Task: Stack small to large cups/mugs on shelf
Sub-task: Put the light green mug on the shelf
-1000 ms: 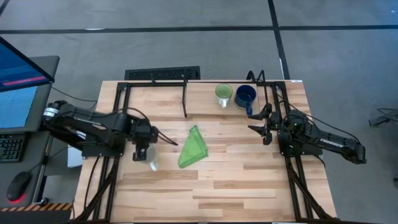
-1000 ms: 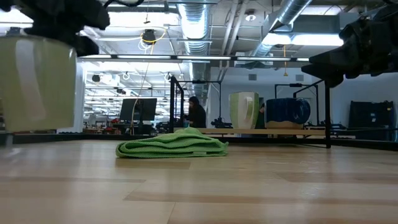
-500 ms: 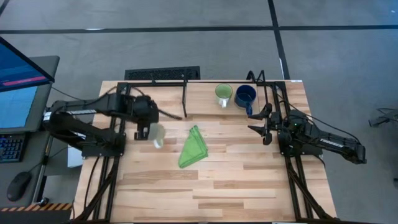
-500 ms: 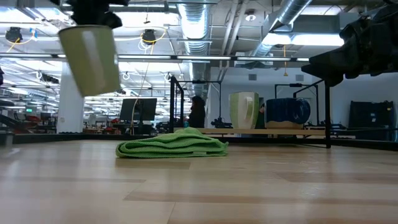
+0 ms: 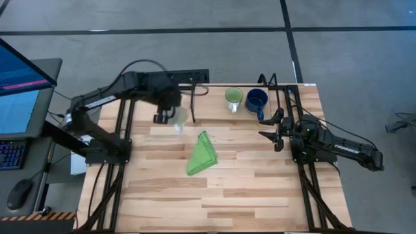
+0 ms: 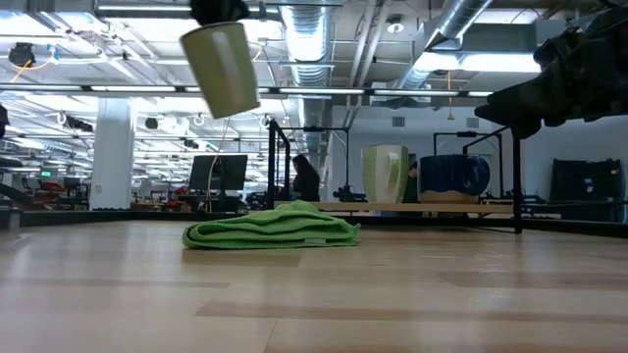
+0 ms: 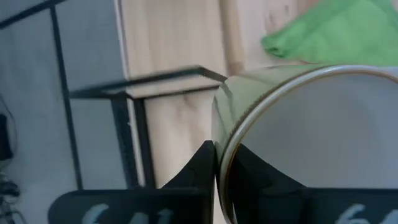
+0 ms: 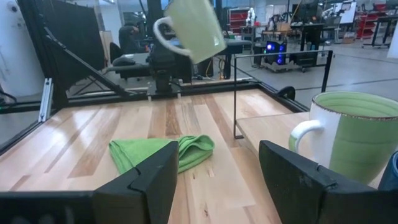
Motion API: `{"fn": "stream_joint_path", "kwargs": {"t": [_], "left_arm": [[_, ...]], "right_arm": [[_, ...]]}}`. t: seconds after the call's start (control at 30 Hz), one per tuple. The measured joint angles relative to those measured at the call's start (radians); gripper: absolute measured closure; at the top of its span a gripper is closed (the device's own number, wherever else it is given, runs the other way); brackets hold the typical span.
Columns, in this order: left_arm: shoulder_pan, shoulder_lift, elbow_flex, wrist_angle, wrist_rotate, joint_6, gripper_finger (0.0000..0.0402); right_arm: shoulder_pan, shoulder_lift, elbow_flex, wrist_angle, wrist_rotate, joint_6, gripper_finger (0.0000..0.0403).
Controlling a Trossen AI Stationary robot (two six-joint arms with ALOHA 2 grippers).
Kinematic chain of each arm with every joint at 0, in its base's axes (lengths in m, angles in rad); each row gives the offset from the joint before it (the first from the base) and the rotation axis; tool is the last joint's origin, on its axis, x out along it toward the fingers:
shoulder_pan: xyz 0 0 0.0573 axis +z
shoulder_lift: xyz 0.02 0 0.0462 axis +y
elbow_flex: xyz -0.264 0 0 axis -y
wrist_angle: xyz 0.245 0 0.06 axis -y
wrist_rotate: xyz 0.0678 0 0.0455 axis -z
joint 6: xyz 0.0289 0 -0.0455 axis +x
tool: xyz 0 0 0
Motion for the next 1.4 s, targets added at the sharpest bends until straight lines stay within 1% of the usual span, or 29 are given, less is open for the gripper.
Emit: {"fn": "stream_joint_path", "kwargs": {"t": [0.07,0.3,0.43,0.63,0.73,0.8,0.93,1.0,1.07,1.17,1.4], "left_arm": [[0.018,0.059,0.072,-0.01,0.001,0.028,0.0391],[0.057,0.253,0.325,-0.067,0.054,0.149,0.0391],[0.07,0.345,0.458,-0.078,0.055,0.206,0.0391],[0.096,0.462,0.632,-0.081,0.098,0.281,0.0391],[0.113,0.483,0.62,-0.026,0.108,0.329,0.0391],[0.125,0.497,0.614,-0.017,0.13,0.35,0.0391],[0.146,0.521,0.615,-0.02,0.179,0.333,0.0391],[0.144,0.53,0.615,-0.059,0.221,0.319,0.0391],[0.13,0.537,0.602,-0.094,0.255,0.312,0.0391],[0.097,0.556,0.594,-0.115,0.256,0.296,0.0391],[0.023,0.648,0.589,-0.059,0.251,0.329,0.0391]], "right_arm": [[0.0,0.005,0.0,0.0,0.0,0.0,0.0157],[0.0,0.04,0.0,0.0,-0.001,0.008,0.0157],[0.0,0.066,0.0,0.0,-0.001,0.008,0.0157],[0.0,0.102,0.0,0.0,-0.001,0.008,0.0157],[0.0,0.112,0.0,0.0,-0.001,0.009,0.0157],[0.0,0.116,0.0,0.0,-0.001,0.009,0.0157],[0.0,0.116,0.0,0.0,-0.001,0.011,0.0157],[0.0,0.115,0.0,0.0,-0.001,0.016,0.0157],[0.0,0.116,0.0,0.001,-0.002,0.016,0.0157],[0.0,0.114,0.0,0.0,-0.001,0.016,0.0157],[0.0,0.122,0.0,0.0,-0.001,0.018,0.0157]]}}
